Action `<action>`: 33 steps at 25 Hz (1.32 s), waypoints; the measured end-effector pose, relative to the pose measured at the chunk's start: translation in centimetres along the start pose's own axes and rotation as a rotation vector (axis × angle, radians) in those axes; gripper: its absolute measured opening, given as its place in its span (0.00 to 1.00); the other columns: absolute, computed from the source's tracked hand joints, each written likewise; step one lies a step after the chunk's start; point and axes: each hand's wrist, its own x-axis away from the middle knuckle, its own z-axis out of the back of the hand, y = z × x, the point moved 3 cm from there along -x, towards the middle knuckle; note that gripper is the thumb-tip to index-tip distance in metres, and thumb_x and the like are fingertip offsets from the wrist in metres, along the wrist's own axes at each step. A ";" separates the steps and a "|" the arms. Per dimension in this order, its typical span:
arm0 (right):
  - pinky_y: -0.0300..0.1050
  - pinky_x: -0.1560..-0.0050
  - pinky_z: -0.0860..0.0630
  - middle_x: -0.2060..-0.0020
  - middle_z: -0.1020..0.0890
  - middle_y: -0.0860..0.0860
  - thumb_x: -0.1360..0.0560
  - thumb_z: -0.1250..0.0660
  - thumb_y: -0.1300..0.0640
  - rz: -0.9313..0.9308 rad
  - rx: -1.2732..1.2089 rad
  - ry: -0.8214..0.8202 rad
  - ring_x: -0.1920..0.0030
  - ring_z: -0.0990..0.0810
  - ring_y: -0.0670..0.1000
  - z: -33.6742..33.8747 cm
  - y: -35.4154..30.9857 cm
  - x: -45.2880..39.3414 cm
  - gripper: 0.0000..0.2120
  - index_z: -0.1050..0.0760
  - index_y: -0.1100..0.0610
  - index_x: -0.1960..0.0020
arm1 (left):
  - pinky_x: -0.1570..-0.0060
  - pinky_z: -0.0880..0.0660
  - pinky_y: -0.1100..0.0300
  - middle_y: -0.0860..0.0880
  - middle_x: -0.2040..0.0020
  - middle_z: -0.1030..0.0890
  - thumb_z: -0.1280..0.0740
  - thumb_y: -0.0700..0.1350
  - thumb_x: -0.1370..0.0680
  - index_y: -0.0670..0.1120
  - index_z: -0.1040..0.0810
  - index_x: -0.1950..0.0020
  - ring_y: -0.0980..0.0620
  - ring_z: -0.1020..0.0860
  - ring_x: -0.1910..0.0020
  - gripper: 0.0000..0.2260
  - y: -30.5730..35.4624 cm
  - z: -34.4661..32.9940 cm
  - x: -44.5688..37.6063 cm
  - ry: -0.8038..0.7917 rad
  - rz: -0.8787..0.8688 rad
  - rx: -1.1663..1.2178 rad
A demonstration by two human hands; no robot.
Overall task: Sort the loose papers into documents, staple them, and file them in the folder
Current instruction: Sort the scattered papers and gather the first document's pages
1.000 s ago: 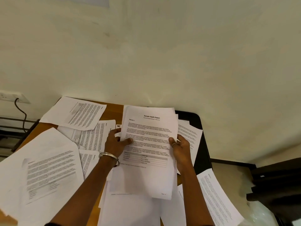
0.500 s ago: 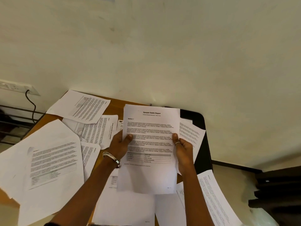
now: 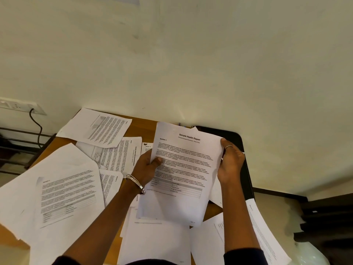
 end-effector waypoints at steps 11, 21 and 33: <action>0.59 0.43 0.23 0.48 0.18 0.57 0.28 0.29 0.56 -0.185 -0.065 0.110 0.49 0.20 0.58 -2.2 2.3 0.8 0.08 0.25 0.54 0.50 | 0.49 0.24 0.60 0.51 0.45 0.21 0.37 0.40 0.22 0.49 0.27 0.41 0.53 0.23 0.46 0.11 -0.6 3.8 -1.6 -0.178 -0.022 0.067; 0.54 0.47 0.21 0.45 0.18 0.54 0.24 0.32 0.50 -0.102 0.076 0.129 0.49 0.19 0.55 -3.1 3.3 3.0 0.17 0.26 0.54 0.37 | 0.51 0.22 0.60 0.53 0.48 0.20 0.38 0.34 0.22 0.48 0.25 0.43 0.53 0.21 0.49 0.12 -0.5 6.1 -2.5 -0.295 0.073 0.193; 0.52 0.44 0.21 0.53 0.16 0.49 0.24 0.33 0.60 -0.077 0.698 0.064 0.50 0.18 0.52 1.9 12.9 7.3 0.05 0.20 0.50 0.54 | 0.50 0.22 0.47 0.39 0.46 0.18 0.34 0.34 0.25 0.41 0.22 0.41 0.40 0.20 0.49 0.13 -8.5 4.1 1.0 -0.465 0.791 0.523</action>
